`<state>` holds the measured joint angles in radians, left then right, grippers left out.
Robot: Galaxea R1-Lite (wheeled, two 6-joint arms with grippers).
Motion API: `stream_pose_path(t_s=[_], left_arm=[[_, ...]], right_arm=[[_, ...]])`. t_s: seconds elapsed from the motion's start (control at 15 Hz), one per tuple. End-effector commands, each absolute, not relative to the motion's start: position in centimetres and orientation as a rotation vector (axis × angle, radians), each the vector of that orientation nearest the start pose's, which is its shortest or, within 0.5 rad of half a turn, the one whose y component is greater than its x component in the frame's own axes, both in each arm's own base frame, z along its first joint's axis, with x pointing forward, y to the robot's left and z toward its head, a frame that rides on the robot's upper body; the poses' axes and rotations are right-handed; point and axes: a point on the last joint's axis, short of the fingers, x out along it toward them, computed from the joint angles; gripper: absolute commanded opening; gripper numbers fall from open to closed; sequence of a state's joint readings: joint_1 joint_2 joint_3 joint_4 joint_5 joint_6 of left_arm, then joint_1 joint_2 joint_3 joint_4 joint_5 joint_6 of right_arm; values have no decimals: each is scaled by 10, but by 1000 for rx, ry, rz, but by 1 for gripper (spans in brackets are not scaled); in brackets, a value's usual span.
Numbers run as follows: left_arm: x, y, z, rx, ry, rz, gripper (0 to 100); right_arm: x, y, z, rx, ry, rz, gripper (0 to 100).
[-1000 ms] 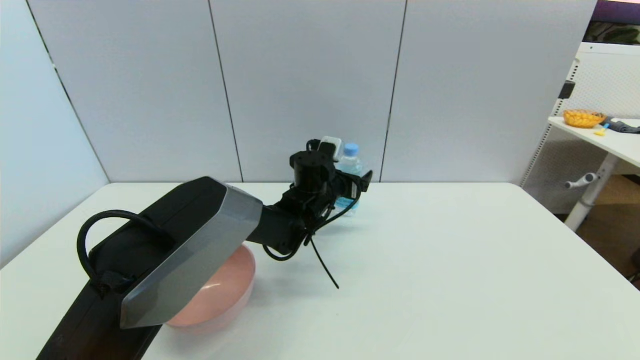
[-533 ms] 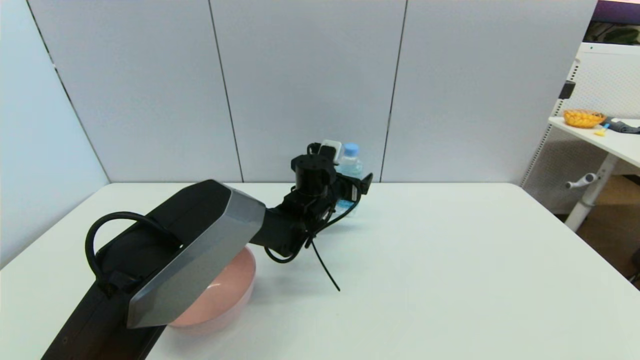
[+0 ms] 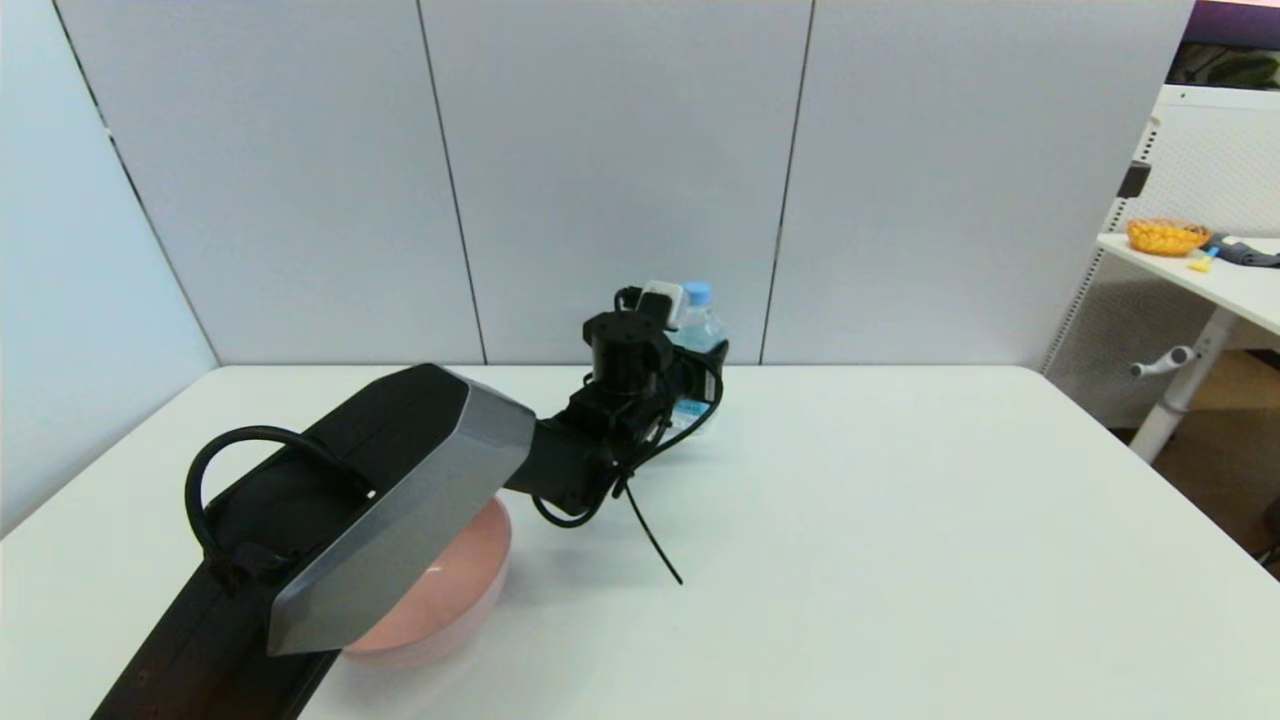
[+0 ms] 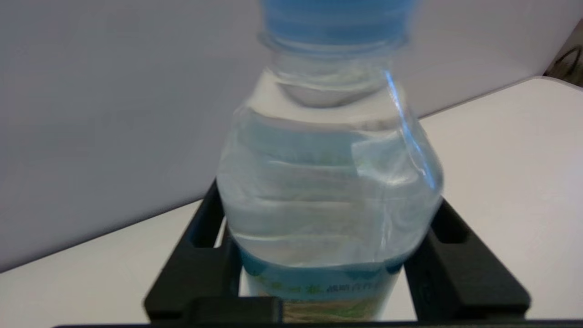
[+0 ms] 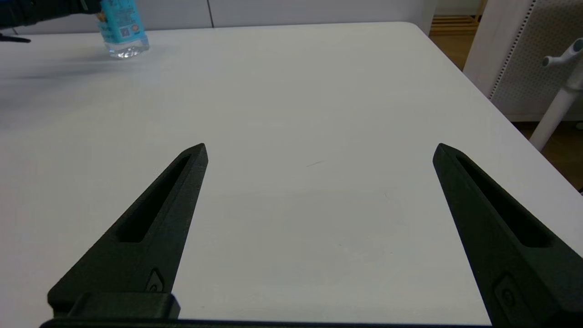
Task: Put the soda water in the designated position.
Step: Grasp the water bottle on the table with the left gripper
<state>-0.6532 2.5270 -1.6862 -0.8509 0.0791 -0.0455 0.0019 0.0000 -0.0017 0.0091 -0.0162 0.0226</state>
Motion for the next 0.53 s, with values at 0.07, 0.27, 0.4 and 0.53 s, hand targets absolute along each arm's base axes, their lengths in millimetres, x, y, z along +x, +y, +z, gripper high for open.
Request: stream_pose_path(t_s=[0.07, 0.27, 0.4, 0.53], left_arm=[[415, -315, 93, -52, -6, -574, 0], [415, -315, 94, -52, -14, -574, 0], [414, -315, 97, -50, -22, -574, 0], [412, -313, 108, -53, -39, -576, 0]], right_arm=[[-23, 0, 75, 23, 8, -14, 100], [-23, 0, 75, 23, 7, -15, 100], [-23, 0, 75, 23, 9, -14, 100], [-23, 0, 75, 23, 7, -15, 100]])
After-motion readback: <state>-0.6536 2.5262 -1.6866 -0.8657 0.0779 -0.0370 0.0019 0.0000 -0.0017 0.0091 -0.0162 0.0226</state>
